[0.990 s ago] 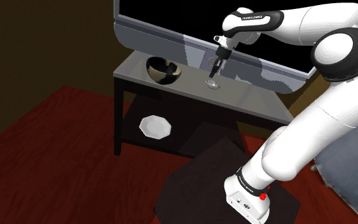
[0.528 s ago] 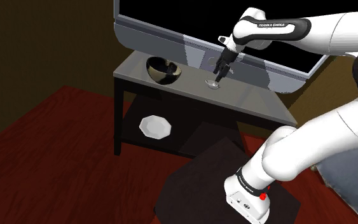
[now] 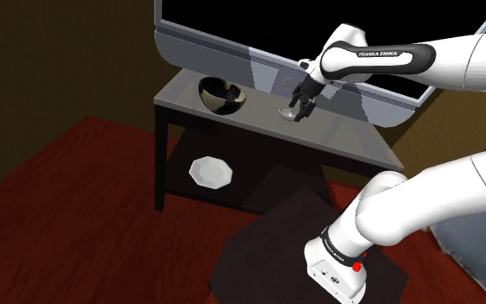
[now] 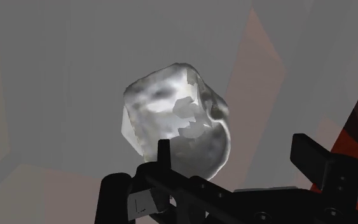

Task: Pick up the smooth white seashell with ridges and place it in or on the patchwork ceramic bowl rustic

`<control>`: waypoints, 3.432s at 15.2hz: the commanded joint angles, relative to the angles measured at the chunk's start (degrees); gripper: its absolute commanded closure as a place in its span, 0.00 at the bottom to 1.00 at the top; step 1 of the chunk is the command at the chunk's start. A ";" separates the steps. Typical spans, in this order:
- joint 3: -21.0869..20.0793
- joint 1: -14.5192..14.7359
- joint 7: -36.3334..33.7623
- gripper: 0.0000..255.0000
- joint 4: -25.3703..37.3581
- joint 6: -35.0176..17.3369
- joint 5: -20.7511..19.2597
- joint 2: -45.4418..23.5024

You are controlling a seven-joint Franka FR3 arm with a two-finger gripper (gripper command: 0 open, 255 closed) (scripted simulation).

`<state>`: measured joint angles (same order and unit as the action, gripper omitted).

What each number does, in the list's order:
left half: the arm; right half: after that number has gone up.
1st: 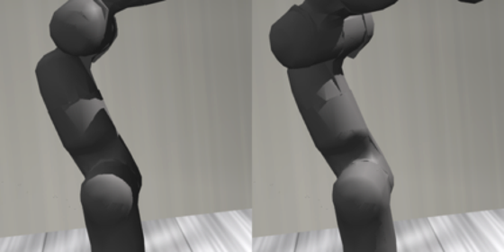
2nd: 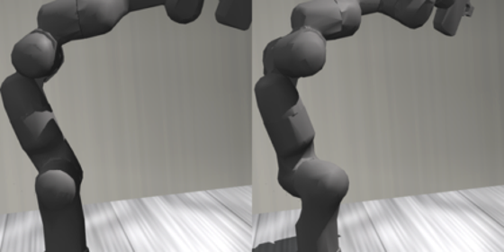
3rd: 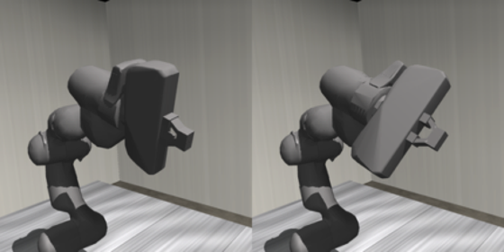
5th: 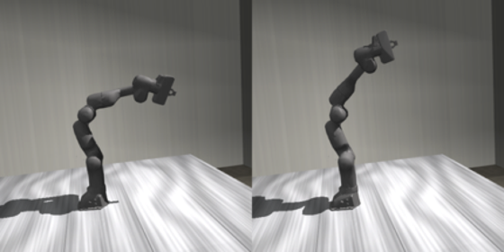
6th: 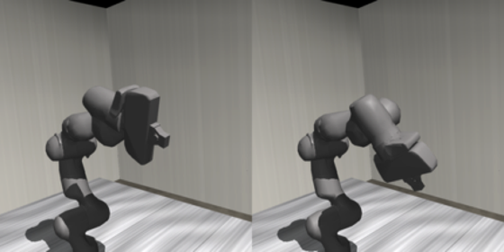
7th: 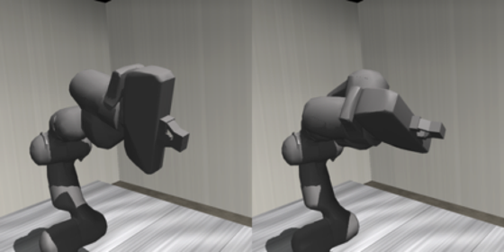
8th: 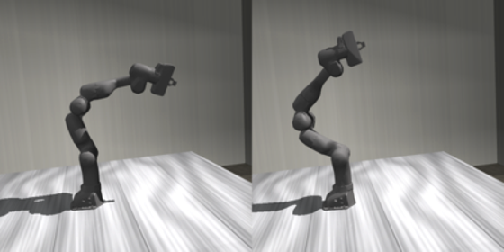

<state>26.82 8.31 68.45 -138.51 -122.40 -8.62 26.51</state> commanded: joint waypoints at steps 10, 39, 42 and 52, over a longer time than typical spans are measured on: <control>0.29 0.20 0.06 1.00 -1.19 -2.09 0.13 -0.88; -2.34 0.62 -0.84 1.00 12.29 13.74 0.89 1.53; -2.60 0.76 -0.86 1.00 14.68 16.01 1.10 1.40; -3.20 1.27 -0.80 1.00 22.63 22.92 1.84 0.31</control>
<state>23.59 9.53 67.57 -116.57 -99.98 -6.86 27.04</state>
